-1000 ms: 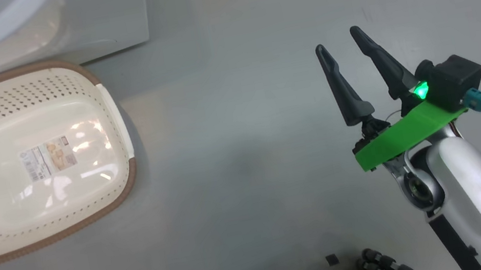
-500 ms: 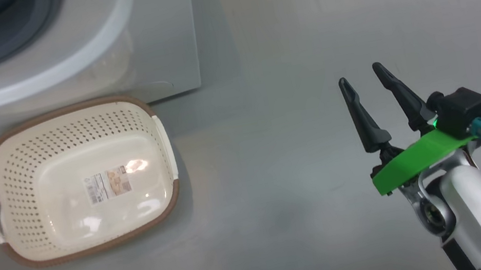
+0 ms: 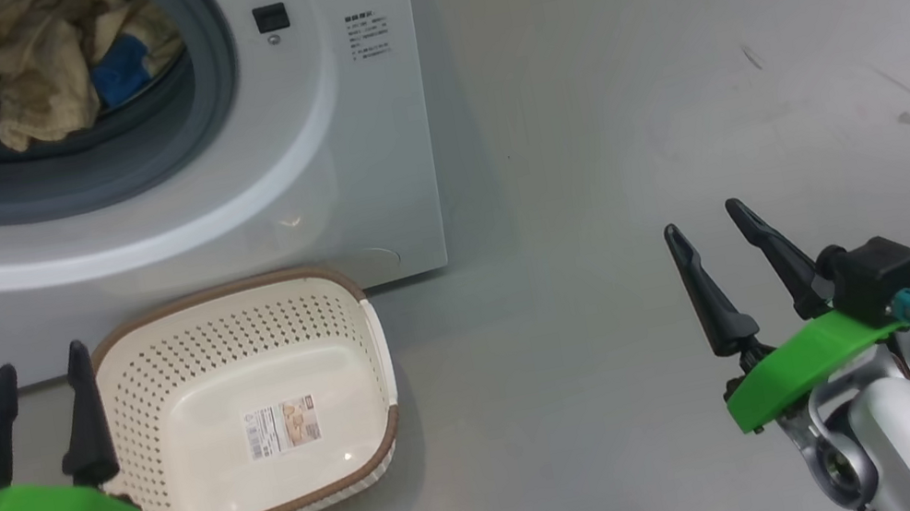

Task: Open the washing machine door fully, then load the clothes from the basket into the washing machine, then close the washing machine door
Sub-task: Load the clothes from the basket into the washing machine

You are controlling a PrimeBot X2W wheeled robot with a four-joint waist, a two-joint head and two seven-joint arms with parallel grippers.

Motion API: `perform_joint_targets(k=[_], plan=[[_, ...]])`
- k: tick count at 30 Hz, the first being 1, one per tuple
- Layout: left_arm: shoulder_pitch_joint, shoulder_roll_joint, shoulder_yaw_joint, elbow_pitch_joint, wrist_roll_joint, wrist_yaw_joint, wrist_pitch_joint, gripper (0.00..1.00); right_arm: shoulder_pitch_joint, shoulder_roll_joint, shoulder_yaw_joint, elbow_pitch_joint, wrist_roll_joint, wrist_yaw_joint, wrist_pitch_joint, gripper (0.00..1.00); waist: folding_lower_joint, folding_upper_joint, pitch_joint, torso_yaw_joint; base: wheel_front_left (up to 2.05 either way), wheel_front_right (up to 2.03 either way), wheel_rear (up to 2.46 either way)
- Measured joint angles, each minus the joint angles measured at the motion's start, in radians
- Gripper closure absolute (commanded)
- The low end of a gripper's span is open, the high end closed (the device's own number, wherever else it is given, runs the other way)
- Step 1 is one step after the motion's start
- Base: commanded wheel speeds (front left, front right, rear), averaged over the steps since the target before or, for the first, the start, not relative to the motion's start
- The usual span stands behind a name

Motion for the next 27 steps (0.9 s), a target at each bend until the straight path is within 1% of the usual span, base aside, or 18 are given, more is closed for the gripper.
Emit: perform_joint_targets(k=[6, 8, 9, 13, 15, 19, 22, 27], plan=[[0.118, -0.077, 0.112, -0.057, 0.097, -0.002, 0.0, 0.0, 0.007, 0.0, -0.002, 0.005, 0.001, 0.0, 0.0, 0.0, 0.0, 0.0, -0.049, 0.01, 0.0, 0.0, 0.0], [0.147, -0.099, 0.14, -0.071, 0.124, -0.011, 0.0, 0.0, 0.012, 0.0, -0.002, 0.005, 0.001, 0.0, 0.0, 0.0, 0.0, 0.0, -0.057, 0.011, 0.0, 0.0, 0.0], [0.147, -0.099, 0.14, -0.071, 0.124, -0.011, 0.0, 0.0, 0.012, 0.0, -0.002, 0.005, 0.001, 0.0, 0.0, 0.0, 0.0, 0.0, -0.057, 0.011, 0.0, 0.0, 0.0], [0.187, -0.149, 0.199, -0.075, 0.183, -0.013, 0.0, 0.0, 0.034, 0.0, -0.004, 0.005, 0.002, 0.0, 0.0, 0.0, 0.0, 0.0, -0.061, 0.011, 0.0, 0.0, 0.0], [0.201, -0.181, 0.22, -0.076, 0.193, -0.031, 0.0, 0.0, 0.039, 0.0, -0.004, 0.005, 0.004, 0.0, 0.0, 0.0, 0.0, 0.0, -0.06, 0.01, 0.0, 0.0, 0.0], [0.213, -0.23, 0.233, -0.073, 0.232, -0.065, 0.0, 0.0, 0.04, 0.0, -0.004, 0.005, 0.011, 0.0, 0.0, 0.0, 0.0, -0.0001, -0.055, 0.011, 0.0, 0.0, 0.0], [0.212, -0.245, 0.245, -0.063, 0.257, -0.088, 0.0, 0.0, 0.04, 0.0, -0.004, 0.005, 0.011, 0.0, 0.0, 0.0, 0.0, -0.0001, -0.053, 0.011, 0.0, 0.0, 0.0], [0.211, -0.265, 0.276, -0.05, 0.287, -0.109, 0.0, 0.0, 0.04, 0.0, -0.004, 0.005, 0.011, 0.0, 0.0, 0.0, 0.0001, 0.0, -0.054, 0.01, 0.0, 0.0, 0.0]])
